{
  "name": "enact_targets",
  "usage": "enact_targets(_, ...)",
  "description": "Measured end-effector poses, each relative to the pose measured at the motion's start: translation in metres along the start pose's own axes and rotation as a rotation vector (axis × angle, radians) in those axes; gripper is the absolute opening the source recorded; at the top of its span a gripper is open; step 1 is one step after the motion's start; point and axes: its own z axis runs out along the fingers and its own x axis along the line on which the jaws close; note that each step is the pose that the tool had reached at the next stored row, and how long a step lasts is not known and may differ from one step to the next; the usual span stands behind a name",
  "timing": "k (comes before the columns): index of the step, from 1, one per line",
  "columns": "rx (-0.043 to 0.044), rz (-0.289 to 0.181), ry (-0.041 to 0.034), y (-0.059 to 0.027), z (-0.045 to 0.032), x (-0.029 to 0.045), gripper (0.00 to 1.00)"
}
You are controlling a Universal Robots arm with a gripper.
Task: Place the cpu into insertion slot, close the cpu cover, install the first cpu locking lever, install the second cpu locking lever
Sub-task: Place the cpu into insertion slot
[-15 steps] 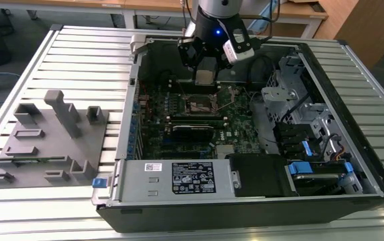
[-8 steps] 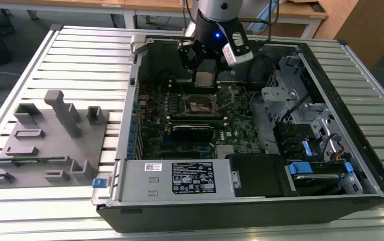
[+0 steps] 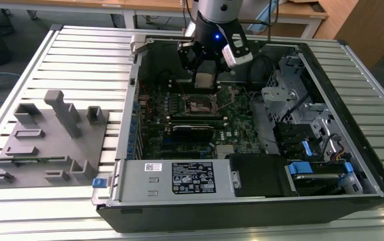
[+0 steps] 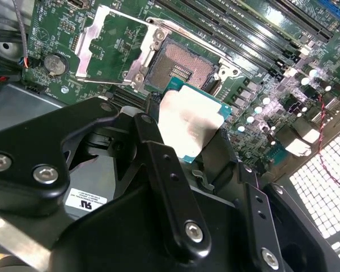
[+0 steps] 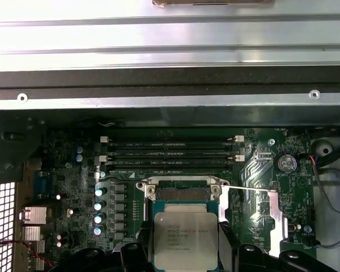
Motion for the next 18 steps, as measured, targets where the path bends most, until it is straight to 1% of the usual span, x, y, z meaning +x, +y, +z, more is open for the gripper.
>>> enact_targets(9,-0.0004,0.0,-0.0002,0.0,0.0005,0.0,0.54)
enact_targets(13,-0.0003,0.0,-0.0002,-0.0003,0.0039,-0.0001,0.54)
enact_targets(18,-0.0003,0.0,-0.0007,-0.0009,0.0104,-0.0001,0.54)
